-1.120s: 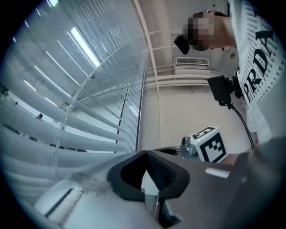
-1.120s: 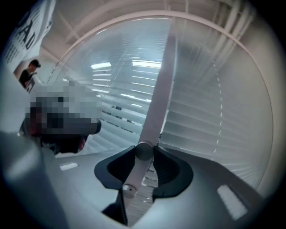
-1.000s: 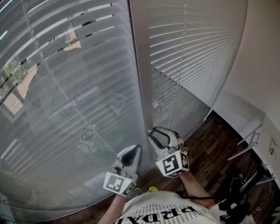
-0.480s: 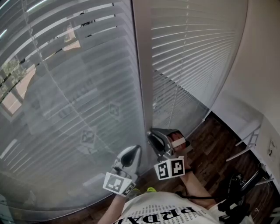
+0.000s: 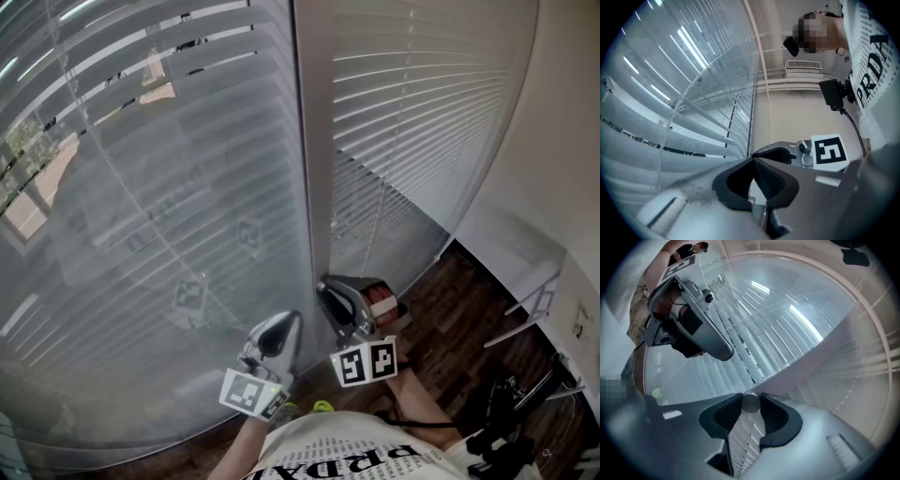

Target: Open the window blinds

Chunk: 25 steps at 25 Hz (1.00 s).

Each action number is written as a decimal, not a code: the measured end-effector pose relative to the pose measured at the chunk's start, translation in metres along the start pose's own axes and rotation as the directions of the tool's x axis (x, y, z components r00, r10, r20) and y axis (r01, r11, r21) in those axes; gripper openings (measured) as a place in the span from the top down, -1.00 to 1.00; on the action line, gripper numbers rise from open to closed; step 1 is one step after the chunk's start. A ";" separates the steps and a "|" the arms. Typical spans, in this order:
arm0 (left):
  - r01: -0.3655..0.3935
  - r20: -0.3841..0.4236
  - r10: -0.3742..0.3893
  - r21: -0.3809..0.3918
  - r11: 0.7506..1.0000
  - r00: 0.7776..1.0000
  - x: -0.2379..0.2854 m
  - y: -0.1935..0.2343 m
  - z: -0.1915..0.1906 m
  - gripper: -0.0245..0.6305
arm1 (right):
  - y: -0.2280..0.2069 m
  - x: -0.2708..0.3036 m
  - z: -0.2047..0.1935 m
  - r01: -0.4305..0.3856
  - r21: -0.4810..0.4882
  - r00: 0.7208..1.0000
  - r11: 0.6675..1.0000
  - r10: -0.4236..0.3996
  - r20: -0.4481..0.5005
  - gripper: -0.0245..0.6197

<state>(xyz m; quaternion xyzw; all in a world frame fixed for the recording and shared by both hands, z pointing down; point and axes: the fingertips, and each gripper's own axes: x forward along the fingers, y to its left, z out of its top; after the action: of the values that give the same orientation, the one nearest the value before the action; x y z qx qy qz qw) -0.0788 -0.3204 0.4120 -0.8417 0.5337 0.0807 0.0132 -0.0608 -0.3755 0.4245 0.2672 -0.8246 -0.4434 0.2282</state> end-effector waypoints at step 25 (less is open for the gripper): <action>0.001 -0.015 -0.001 0.006 1.000 1.000 -0.005 -0.004 0.000 0.95 | -0.009 -0.002 -0.001 0.001 0.425 0.998 0.905 -0.026 0.052 0.53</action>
<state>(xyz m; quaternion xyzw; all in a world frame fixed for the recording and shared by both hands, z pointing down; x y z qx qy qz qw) -0.0768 -0.3144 0.4122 -0.8426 0.5334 0.0726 0.0117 -0.0564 -0.3786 0.4167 0.3036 -0.9056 -0.2620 0.1382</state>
